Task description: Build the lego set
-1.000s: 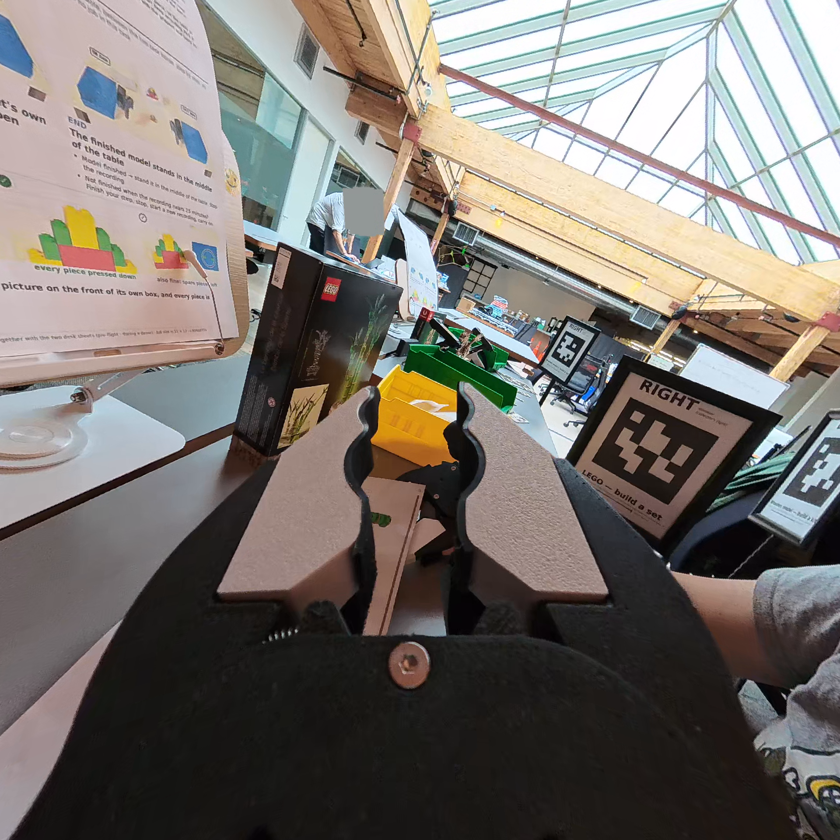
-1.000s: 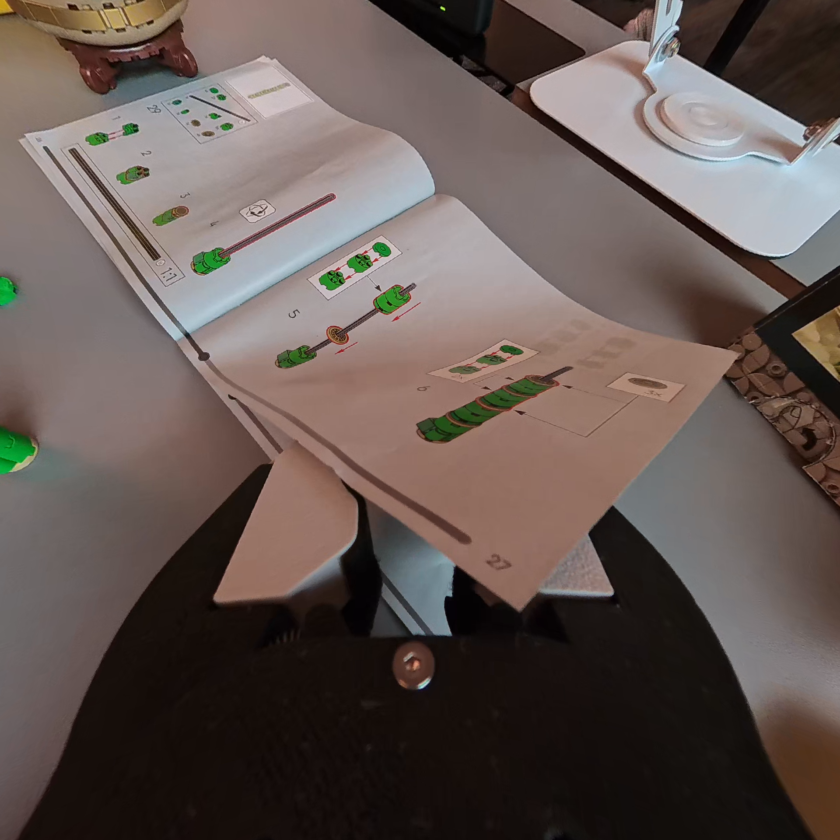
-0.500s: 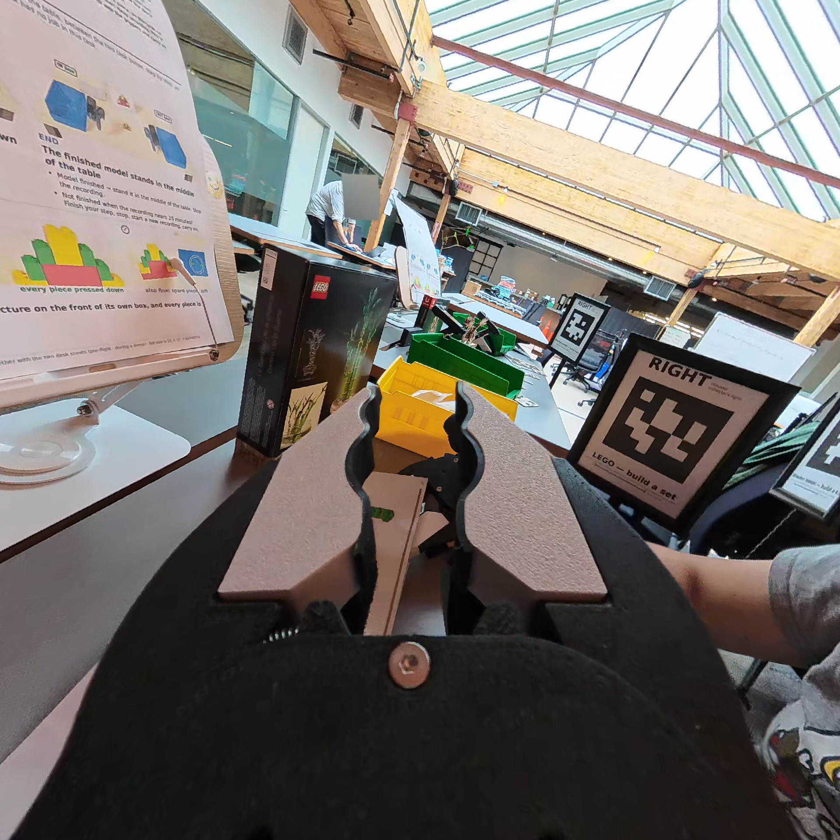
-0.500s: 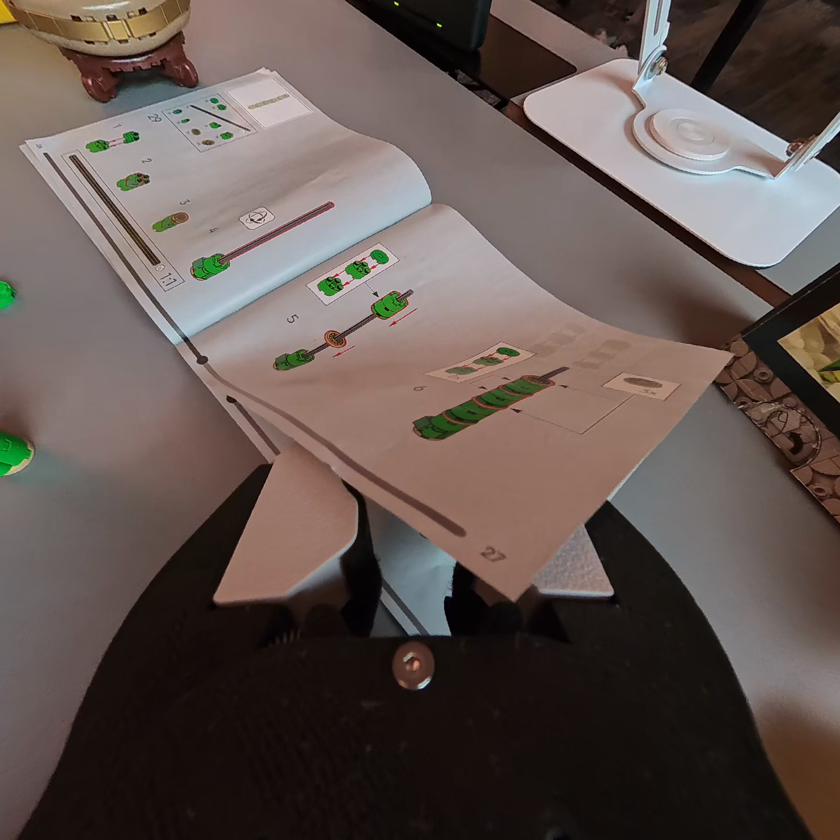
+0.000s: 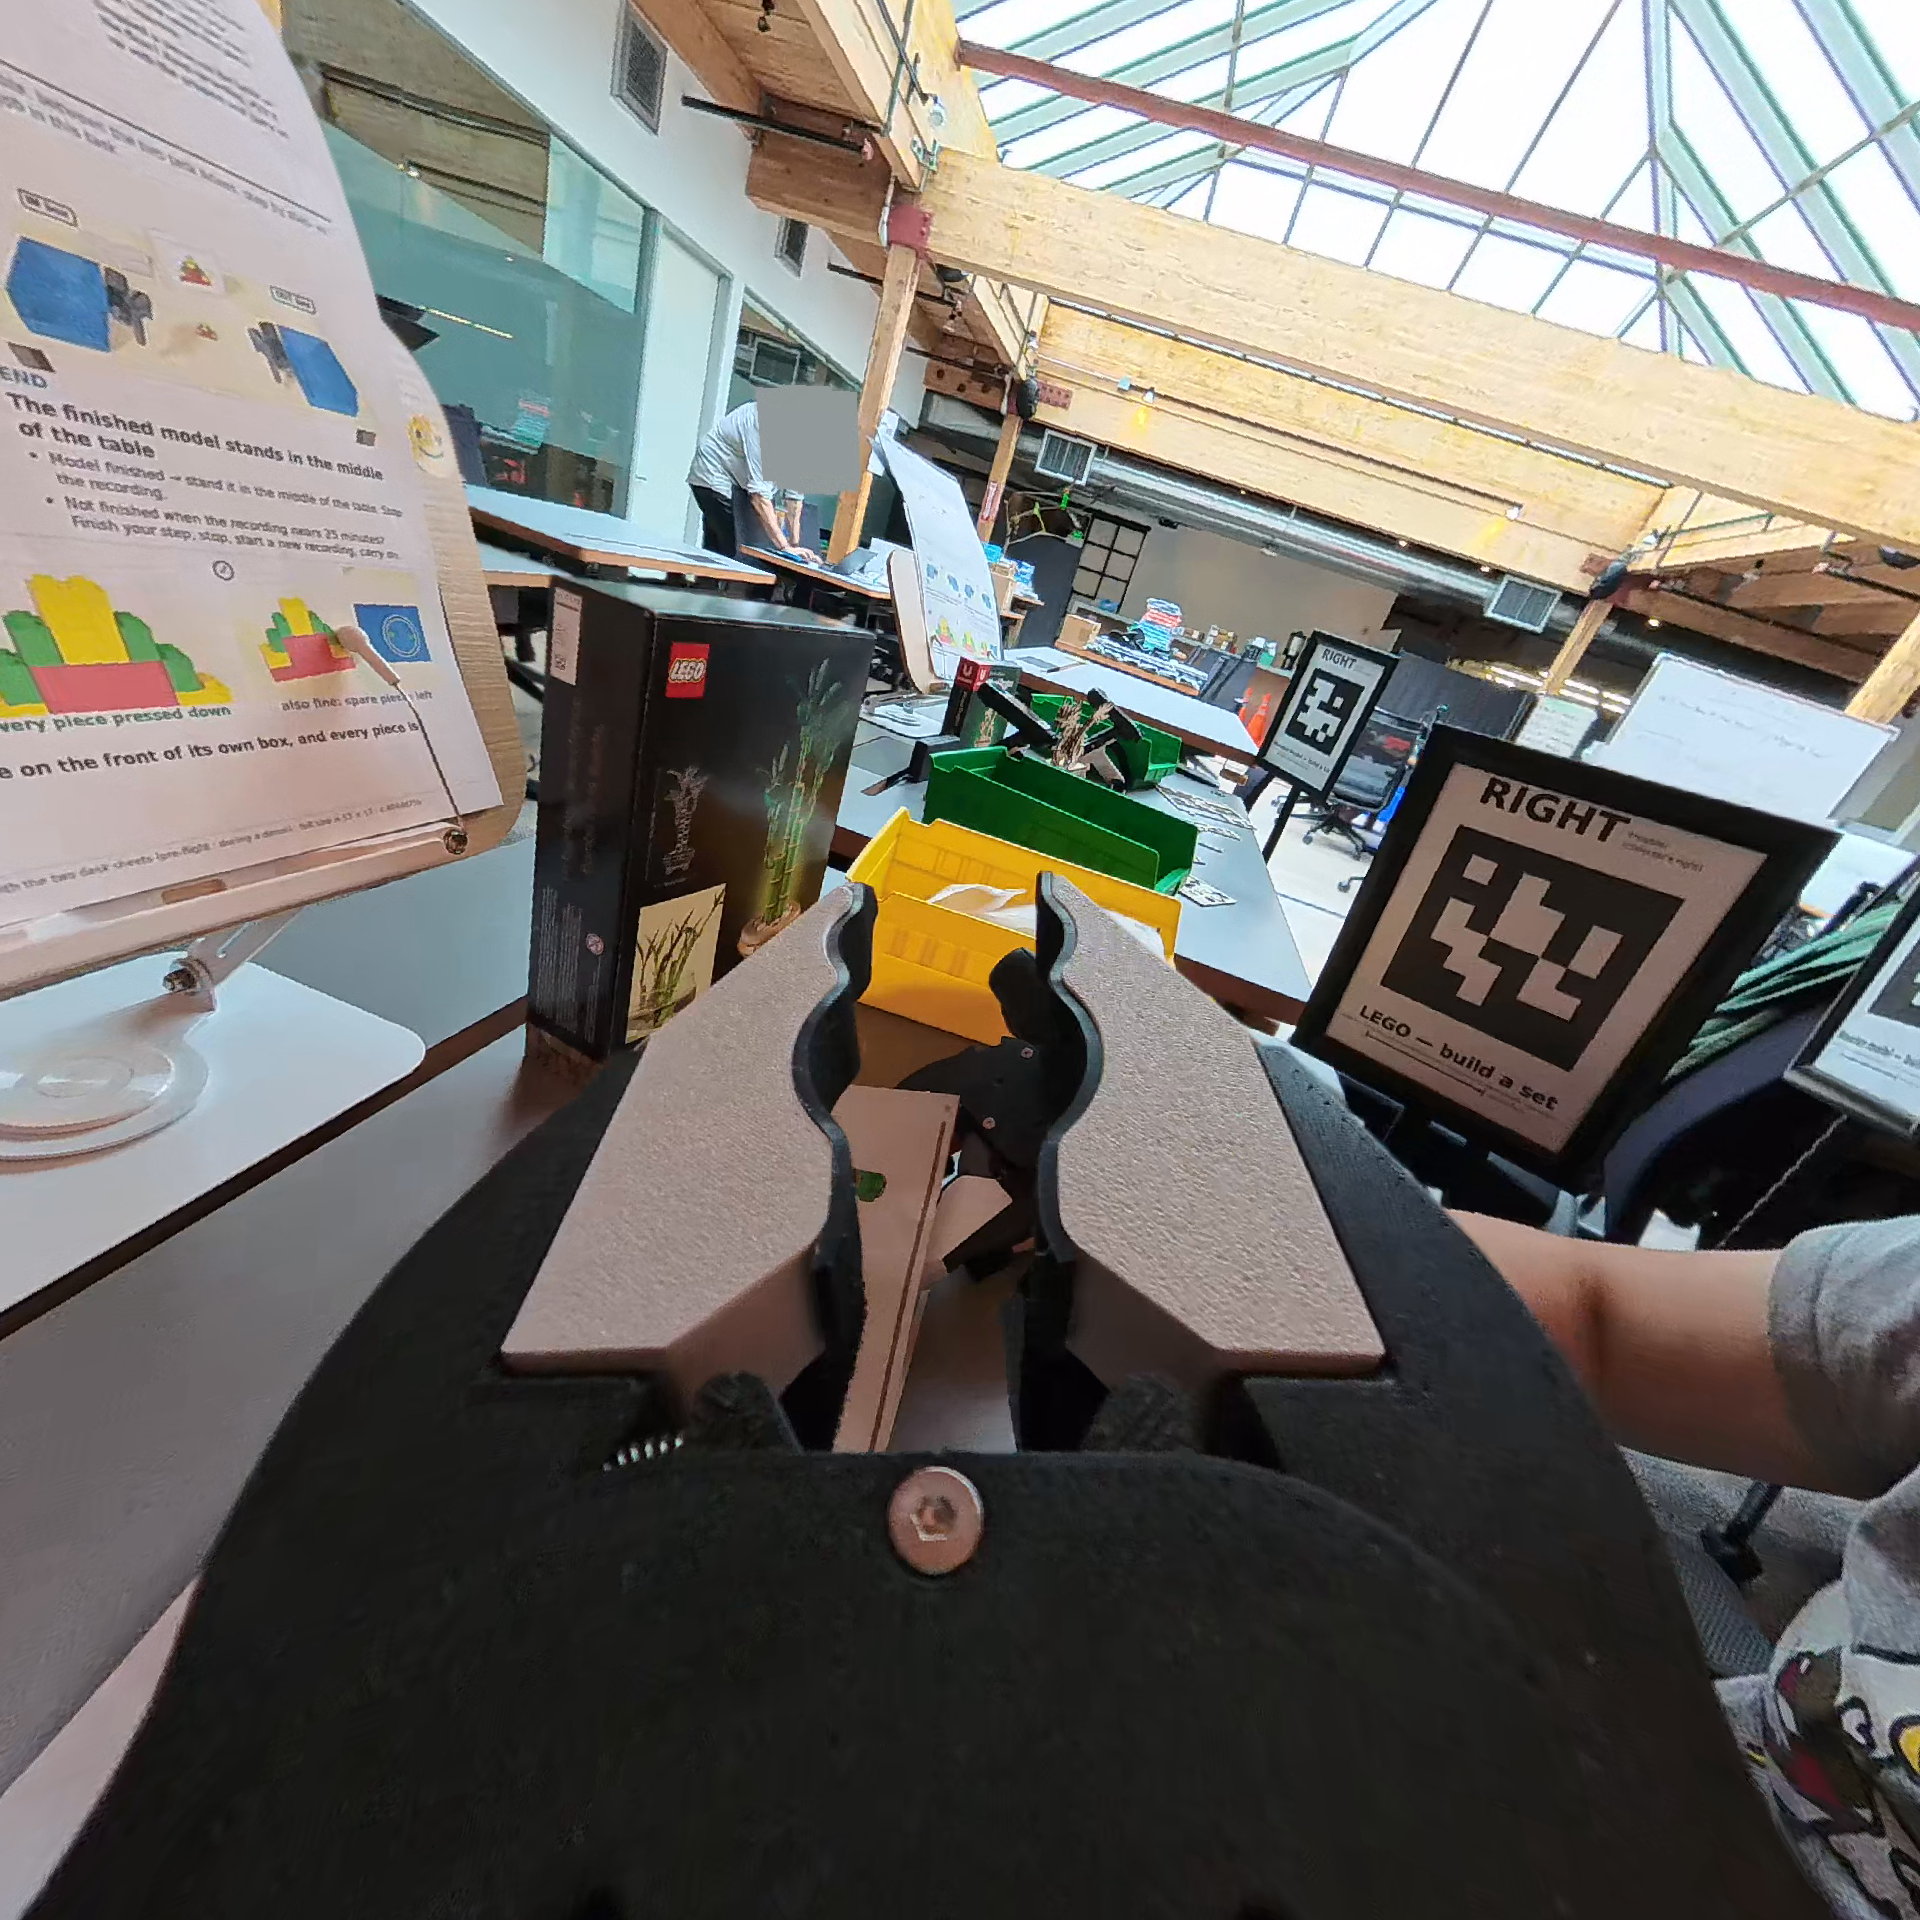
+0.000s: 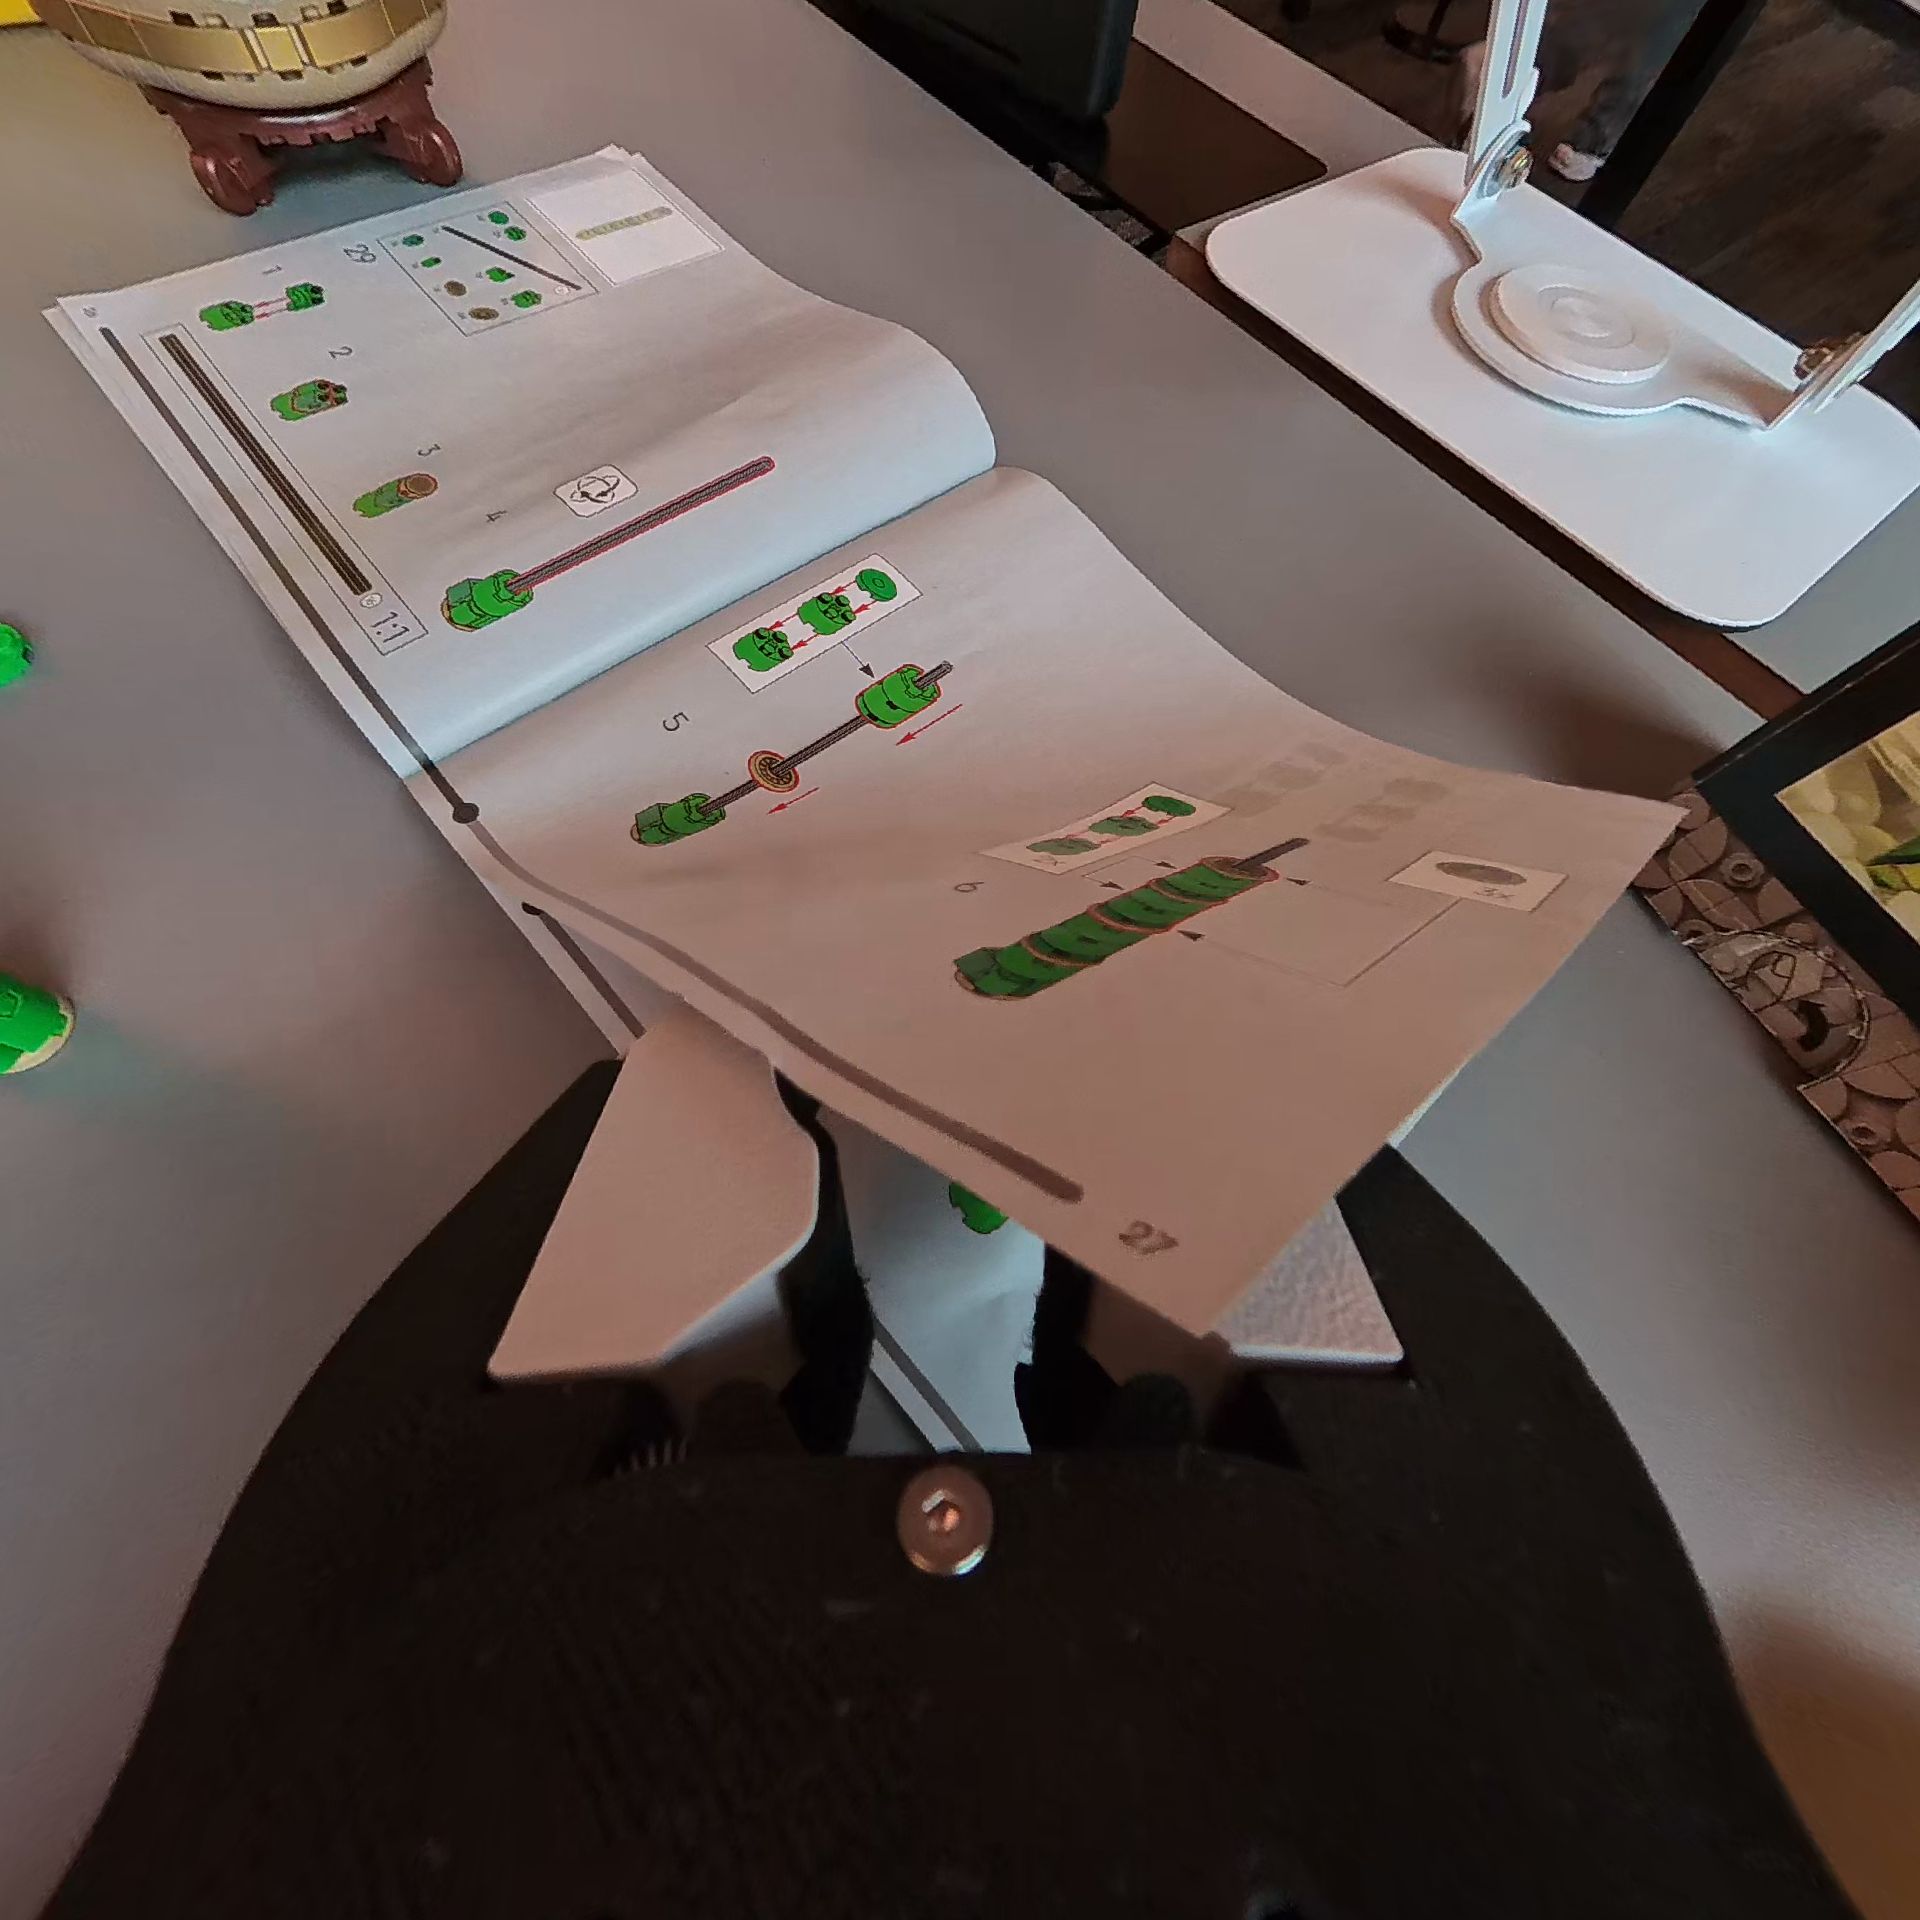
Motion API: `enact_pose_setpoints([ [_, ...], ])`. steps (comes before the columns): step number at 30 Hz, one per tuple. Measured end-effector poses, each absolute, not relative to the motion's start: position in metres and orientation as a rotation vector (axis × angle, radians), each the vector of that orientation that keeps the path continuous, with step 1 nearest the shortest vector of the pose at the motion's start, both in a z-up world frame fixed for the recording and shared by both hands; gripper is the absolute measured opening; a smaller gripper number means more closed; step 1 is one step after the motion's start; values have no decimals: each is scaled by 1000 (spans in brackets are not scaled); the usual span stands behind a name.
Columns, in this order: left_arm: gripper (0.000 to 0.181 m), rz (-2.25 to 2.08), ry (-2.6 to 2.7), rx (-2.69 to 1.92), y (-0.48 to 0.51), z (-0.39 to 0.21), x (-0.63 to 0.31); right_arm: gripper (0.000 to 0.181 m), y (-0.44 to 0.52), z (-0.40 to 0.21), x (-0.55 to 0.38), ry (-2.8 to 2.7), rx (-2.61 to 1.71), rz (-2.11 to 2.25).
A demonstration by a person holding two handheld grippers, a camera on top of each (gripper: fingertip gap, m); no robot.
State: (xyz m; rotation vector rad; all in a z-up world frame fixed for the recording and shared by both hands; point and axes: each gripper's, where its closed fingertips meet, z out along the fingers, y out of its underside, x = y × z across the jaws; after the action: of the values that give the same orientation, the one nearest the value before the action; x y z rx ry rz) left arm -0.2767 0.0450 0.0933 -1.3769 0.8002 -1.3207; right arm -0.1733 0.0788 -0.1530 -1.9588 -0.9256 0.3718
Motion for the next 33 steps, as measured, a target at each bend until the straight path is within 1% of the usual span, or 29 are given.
enact_pose_setpoints([
  [13, 30, -1270, 834, -1392, 43, 91, -274, 36, 79, -153, -173, -925, -1957, 367],
  [18, 31, -1187, 879, -1432, 48, 78, -270, 37, 79, -153, -173, -927, -1957, 365],
  [21, 40, -1088, 967, -1471, 52, 54, -261, 36, 79, -152, -173, -924, -1950, 366],
  [23, 49, -983, 1047, -1513, 56, 30, -250, 36, 80, -150, -174, -924, -1939, 366],
  [26, 55, -863, 1219, -1516, 46, -8, -222, 36, 82, -147, -174, -921, -1916, 355],
  [30, 53, -737, 1355, -1581, 41, -64, -193, 36, 84, -147, -173, -912, -1923, 348],
  [31, 48, -714, 1369, -1614, 41, -75, -189, 36, 84, -146, -174, -910, -1920, 349],
  [33, 47, -748, 1377, -1648, 36, -87, -180, 36, 85, -146, -175, -908, -1921, 350],
])
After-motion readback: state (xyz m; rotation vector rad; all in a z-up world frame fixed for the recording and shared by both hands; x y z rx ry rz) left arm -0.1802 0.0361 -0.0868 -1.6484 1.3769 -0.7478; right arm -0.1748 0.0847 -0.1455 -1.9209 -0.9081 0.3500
